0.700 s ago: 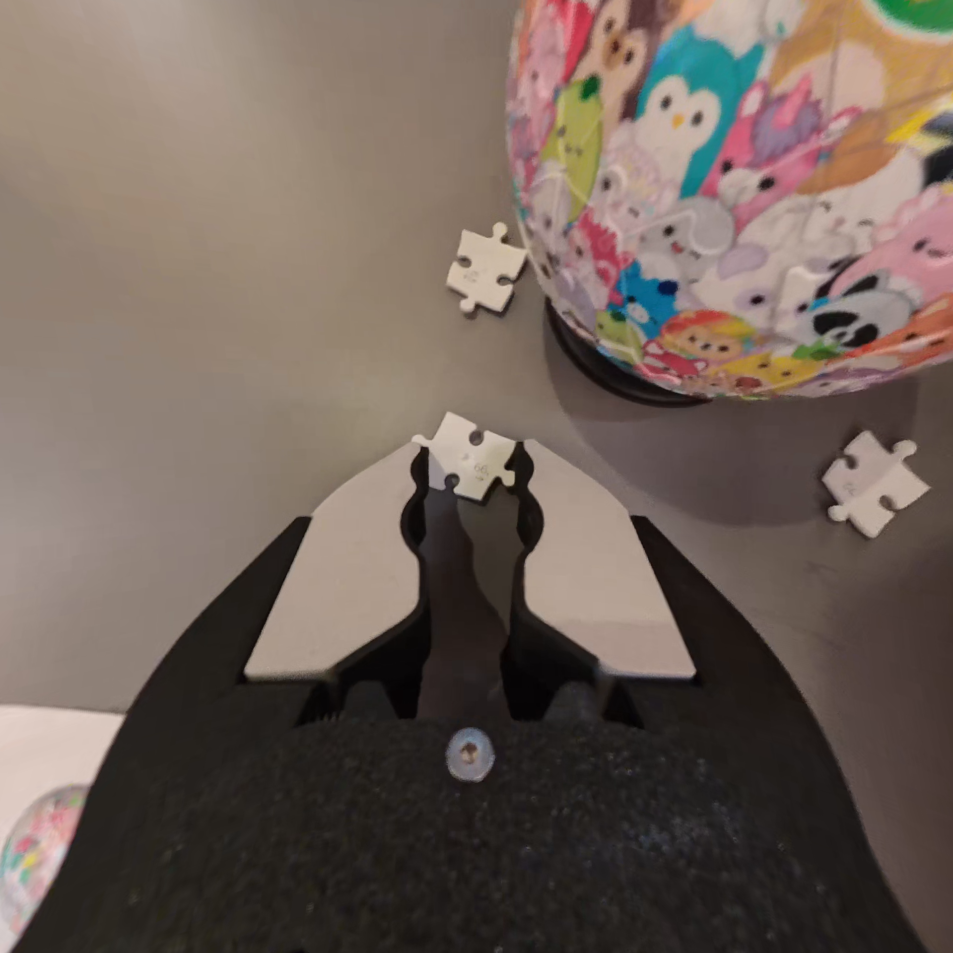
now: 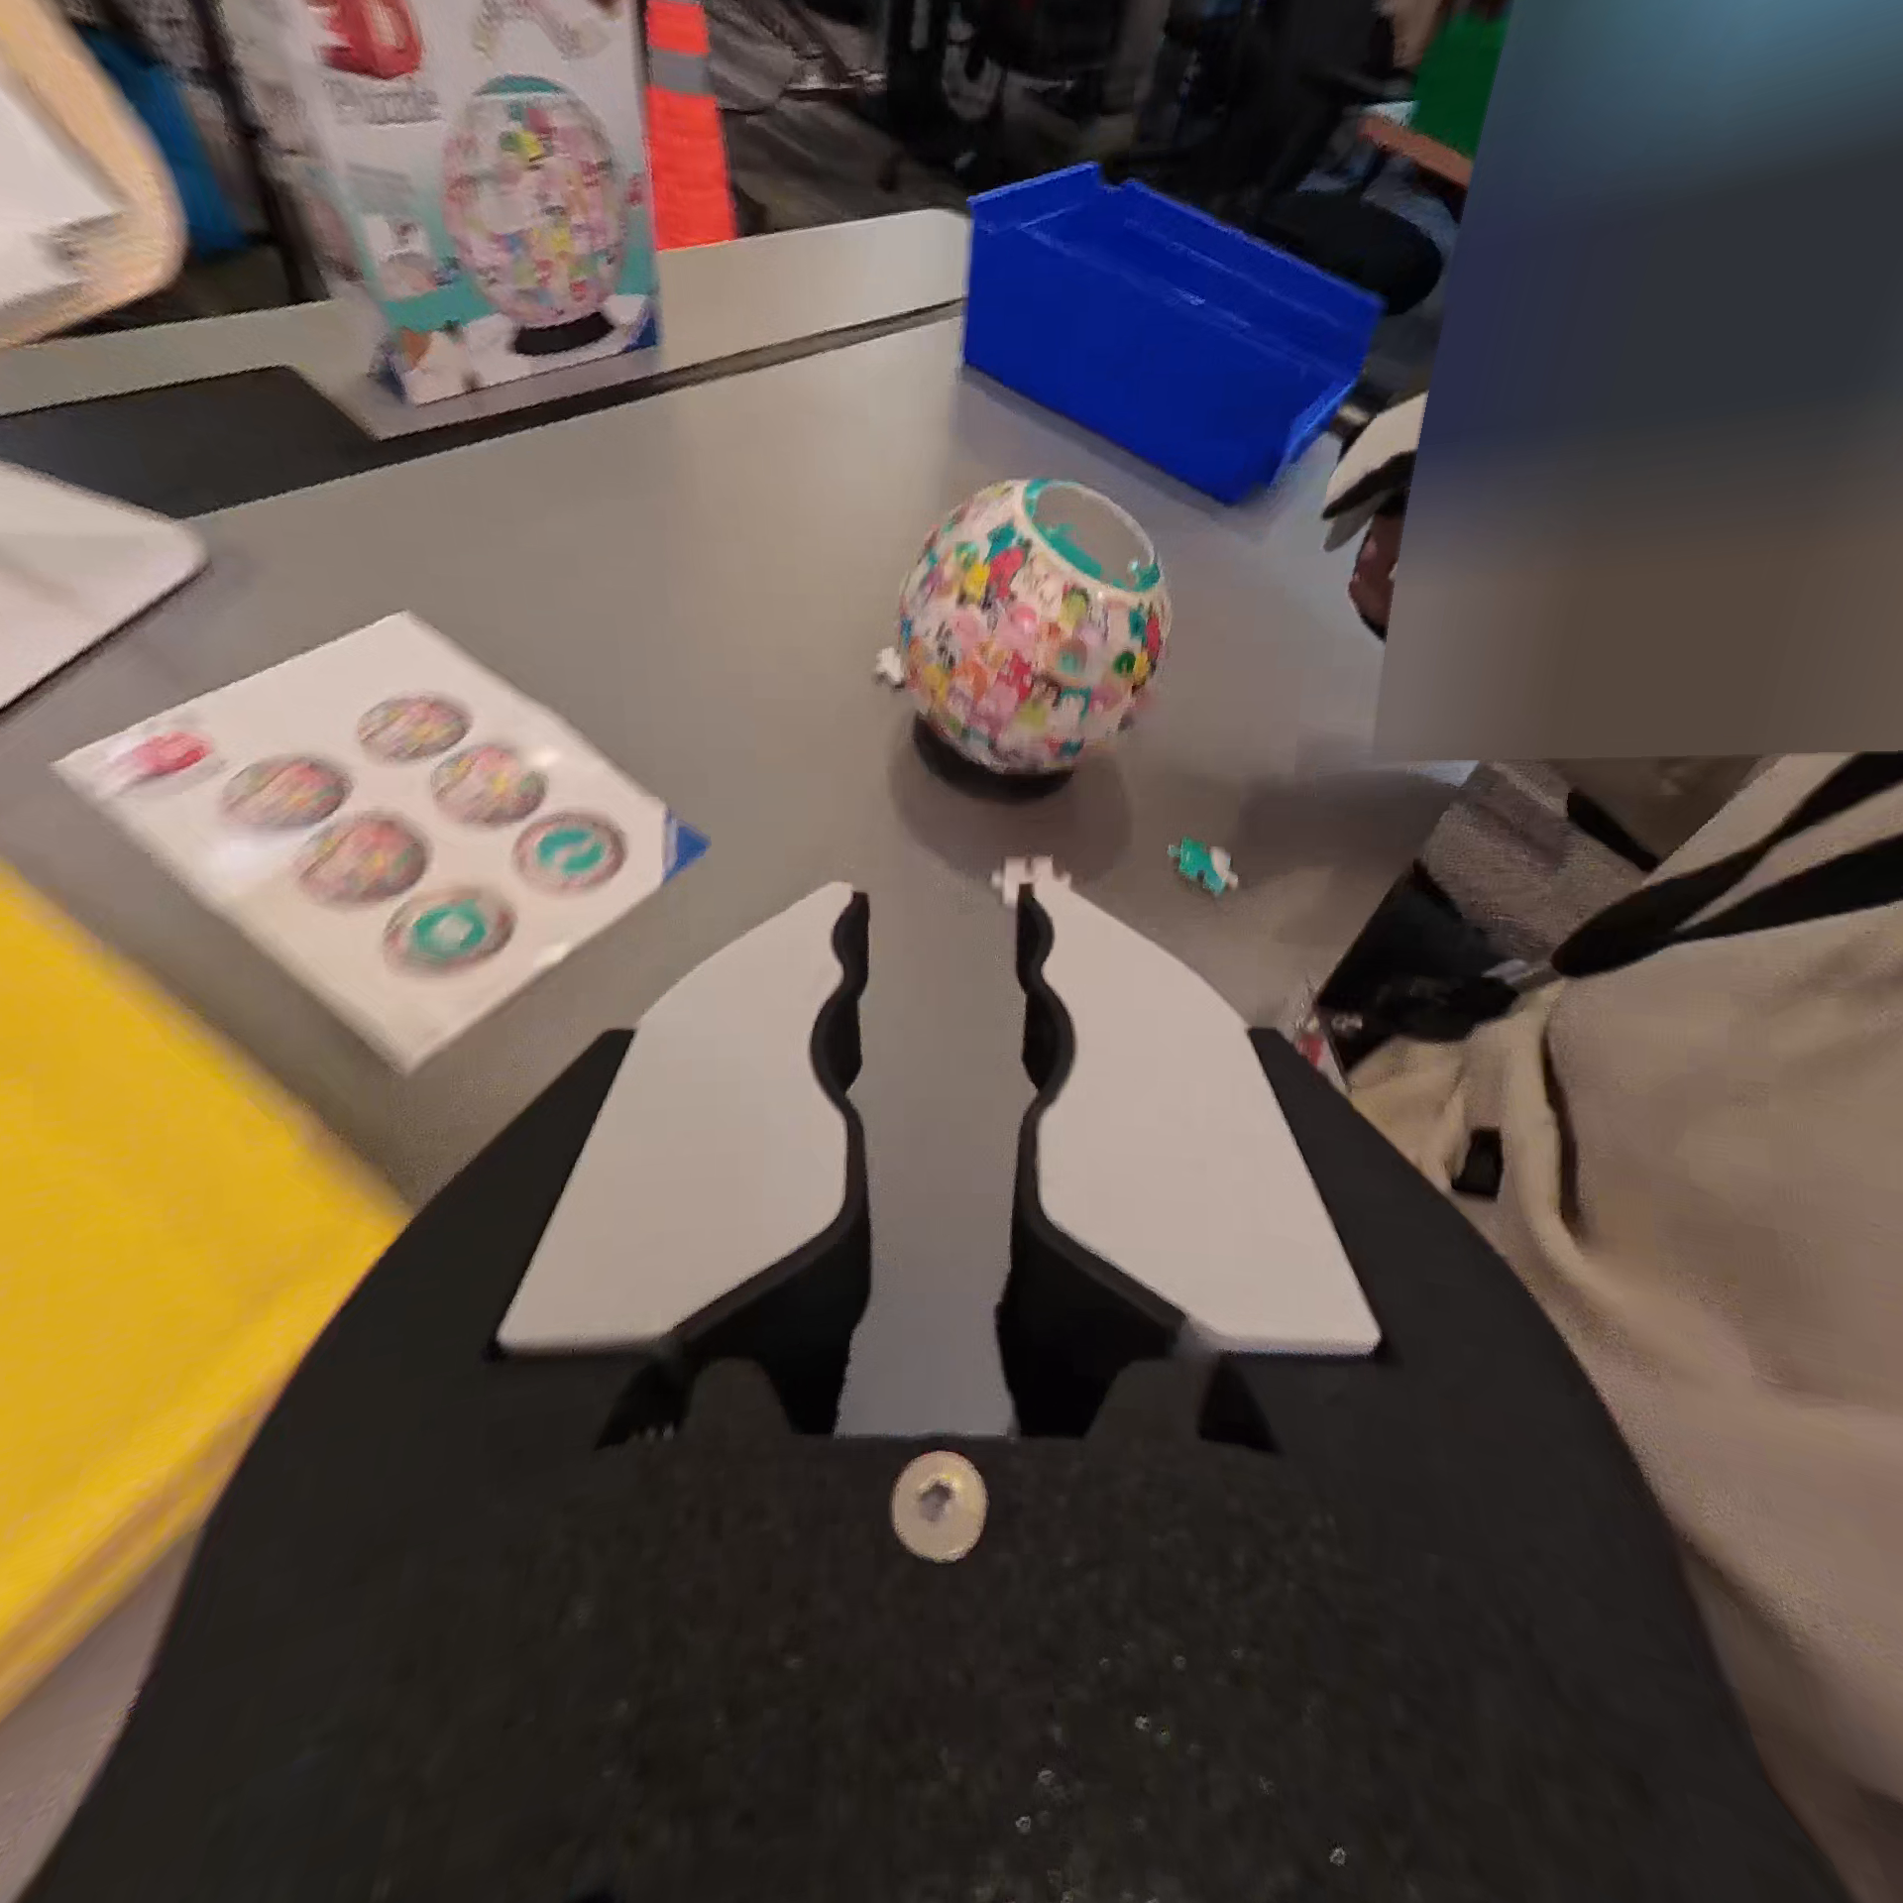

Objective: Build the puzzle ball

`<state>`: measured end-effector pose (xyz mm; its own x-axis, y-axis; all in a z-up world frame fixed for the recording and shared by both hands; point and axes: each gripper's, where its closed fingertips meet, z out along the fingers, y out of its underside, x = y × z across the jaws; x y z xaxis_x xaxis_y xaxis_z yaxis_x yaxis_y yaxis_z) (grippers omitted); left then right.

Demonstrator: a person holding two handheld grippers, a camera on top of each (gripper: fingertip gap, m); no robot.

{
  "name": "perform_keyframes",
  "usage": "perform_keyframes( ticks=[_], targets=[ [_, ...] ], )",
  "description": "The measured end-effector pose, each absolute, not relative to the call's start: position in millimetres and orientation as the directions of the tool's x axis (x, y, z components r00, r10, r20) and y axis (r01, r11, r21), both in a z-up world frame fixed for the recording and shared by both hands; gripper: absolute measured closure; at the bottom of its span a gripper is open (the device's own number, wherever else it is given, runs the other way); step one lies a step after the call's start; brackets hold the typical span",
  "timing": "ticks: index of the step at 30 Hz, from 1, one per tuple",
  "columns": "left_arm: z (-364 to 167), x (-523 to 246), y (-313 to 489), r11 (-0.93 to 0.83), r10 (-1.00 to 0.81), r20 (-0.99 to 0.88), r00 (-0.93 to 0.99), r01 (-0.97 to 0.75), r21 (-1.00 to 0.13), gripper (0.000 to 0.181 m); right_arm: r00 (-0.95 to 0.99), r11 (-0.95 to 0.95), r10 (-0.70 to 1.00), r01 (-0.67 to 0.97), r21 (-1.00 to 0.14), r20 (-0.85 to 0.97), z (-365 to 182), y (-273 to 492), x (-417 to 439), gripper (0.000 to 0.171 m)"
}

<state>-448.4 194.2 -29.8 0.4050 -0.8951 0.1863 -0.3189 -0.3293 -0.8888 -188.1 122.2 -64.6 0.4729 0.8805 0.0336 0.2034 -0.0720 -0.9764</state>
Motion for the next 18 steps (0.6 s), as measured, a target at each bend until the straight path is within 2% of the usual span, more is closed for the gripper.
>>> perform_keyframes(
  ticks=[3, 6, 8, 12, 15, 18],
  targets=[
    [-20, -528, 158, -0.327, -0.795, 0.095, 0.599, -0.291, -0.899, 0.145, 0.384, -0.1, 0.923, 0.245, -0.964, 0.002, -76, 108, -235, 0.14],
    [-27, -601, 123, -0.34, -0.618, 0.09, 0.781, -0.163, -0.926, 0.141, 0.214, -0.082, 0.976, 0.255, -0.963, -0.027, -75, 87, -306, 0.139],
    [-45, -639, 93, -0.355, -0.502, 0.101, 0.859, -0.098, -0.93, 0.141, 0.09, -0.109, 0.992, 0.257, -0.96, -0.089, -79, 70, -355, 0.138],
    [-97, -705, 29, -0.369, -0.273, -0.015, 0.962, -0.119, -0.922, 0.141, -0.07, -0.08, 0.991, 0.341, -0.937, -0.11, -107, 44, -445, 0.133],
    [-165, -714, -15, -0.465, -0.192, 0.074, 0.979, -0.024, -0.885, 0.143, -0.184, 0.003, 0.98, 0.379, -0.925, -0.072, -121, 26, -508, 0.125],
    [-286, -704, -79, -0.677, -0.082, 0.183, 0.98, 0.08, -0.732, 0.143, -0.244, 0.022, 0.968, 0.338, -0.941, -0.065, -124, 23, -562, 0.129]
  ],
)
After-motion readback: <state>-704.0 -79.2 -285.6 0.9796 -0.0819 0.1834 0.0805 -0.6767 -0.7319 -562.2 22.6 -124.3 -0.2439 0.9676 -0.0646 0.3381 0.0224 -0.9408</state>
